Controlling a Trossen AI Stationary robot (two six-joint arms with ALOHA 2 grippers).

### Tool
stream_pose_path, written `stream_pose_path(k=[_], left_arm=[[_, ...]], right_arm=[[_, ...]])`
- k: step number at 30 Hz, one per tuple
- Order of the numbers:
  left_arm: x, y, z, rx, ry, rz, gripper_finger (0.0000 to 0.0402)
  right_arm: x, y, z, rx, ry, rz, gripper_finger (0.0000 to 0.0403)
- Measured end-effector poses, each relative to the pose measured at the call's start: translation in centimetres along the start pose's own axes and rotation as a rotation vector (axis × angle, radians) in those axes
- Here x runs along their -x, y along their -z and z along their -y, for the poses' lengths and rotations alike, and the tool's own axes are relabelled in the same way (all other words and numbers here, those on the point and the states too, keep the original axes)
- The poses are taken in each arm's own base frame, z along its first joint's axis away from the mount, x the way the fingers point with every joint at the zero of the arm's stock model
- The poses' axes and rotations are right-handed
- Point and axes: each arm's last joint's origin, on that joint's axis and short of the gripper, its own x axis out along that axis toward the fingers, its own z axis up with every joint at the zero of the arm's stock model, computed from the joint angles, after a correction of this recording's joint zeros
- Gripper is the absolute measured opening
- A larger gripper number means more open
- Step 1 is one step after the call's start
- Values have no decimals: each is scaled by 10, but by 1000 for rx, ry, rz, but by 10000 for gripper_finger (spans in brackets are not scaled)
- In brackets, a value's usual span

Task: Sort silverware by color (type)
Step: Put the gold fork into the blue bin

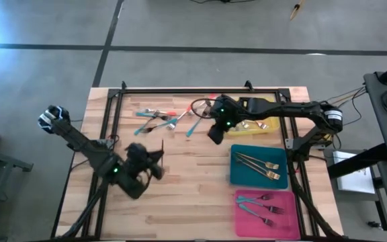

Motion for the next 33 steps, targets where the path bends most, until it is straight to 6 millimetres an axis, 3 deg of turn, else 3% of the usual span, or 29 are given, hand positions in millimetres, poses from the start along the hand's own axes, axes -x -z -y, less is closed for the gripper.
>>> stream_pose_path(k=[6,11,19,27,33], left_arm=[[-35,-31,-15,24,-161,73,0],[-63,-63,-31,102,-272,102,0],[-106,-105,-32,48,-133,41,0],[-124,-126,-51,48,-155,46,0],[-128,-139,-46,87,-54,106,0]], right_arm=[[-7,-26,-12,12,-164,177,157],[-11,-47,-18,-103,-152,312,178],[-22,-67,-23,-178,-91,447,175],[-19,-74,-29,-122,-96,472,175],[-16,-77,-27,-114,-88,487,176]])
